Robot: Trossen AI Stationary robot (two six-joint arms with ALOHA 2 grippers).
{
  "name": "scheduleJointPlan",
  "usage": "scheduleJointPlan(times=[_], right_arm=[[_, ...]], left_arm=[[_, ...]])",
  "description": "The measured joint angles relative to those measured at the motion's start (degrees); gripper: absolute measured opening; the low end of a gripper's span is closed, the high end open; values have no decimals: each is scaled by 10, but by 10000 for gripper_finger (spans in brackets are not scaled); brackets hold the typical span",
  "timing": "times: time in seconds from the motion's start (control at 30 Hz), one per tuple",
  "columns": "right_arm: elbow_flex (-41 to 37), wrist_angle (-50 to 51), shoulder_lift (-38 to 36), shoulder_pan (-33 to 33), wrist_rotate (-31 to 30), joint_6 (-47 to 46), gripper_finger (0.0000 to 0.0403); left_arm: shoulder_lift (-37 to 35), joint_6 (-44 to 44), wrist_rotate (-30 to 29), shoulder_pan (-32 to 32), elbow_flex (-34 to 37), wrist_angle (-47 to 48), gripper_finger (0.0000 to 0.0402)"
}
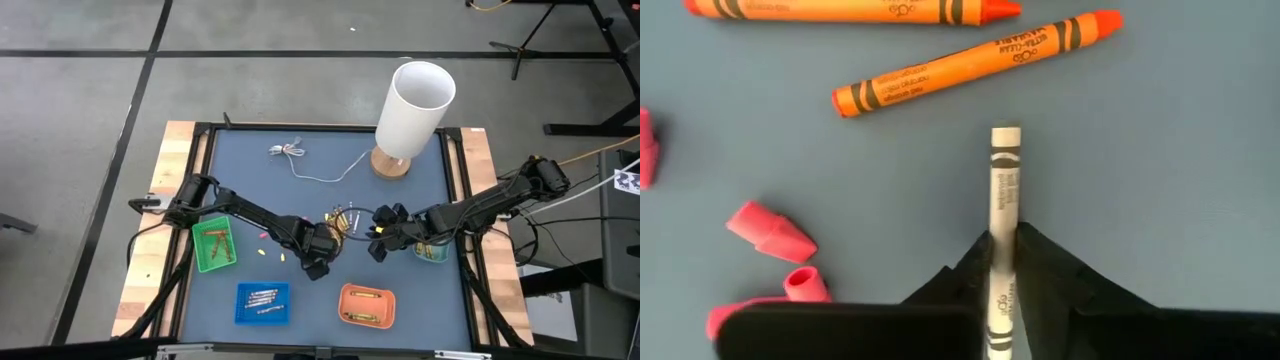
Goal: Sort crayons
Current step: Put the gray crayon into the blue bin
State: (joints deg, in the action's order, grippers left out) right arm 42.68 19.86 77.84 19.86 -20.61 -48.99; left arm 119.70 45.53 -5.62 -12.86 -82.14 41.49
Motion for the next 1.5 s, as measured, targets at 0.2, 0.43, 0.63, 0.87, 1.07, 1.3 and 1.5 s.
scheduleJointPlan(times=[0.2, 0.43, 0.63, 0.87, 1.07, 1.3, 1.5], right_arm=[[0, 0, 0, 0, 0, 0, 104], [0, 0, 0, 0, -26, 1, 104], [0, 0, 0, 0, -45, 1, 104], [0, 0, 0, 0, -45, 1, 104], [0, 0, 1, 0, -45, 0, 104], [0, 0, 1, 0, -45, -1, 104], [0, 0, 1, 0, -45, -1, 104]], left_arm=[[1, -51, -7, 0, -7, 7, 6], [5, -110, -13, 0, -46, 34, 5], [5, -158, -9, -11, -113, 120, 3], [4, -191, -7, -48, -215, 262, 3], [3, -158, -7, -90, -246, 329, 3], [2, -122, -8, -130, -246, 377, 3], [2, -116, -3, -146, -246, 408, 3]])
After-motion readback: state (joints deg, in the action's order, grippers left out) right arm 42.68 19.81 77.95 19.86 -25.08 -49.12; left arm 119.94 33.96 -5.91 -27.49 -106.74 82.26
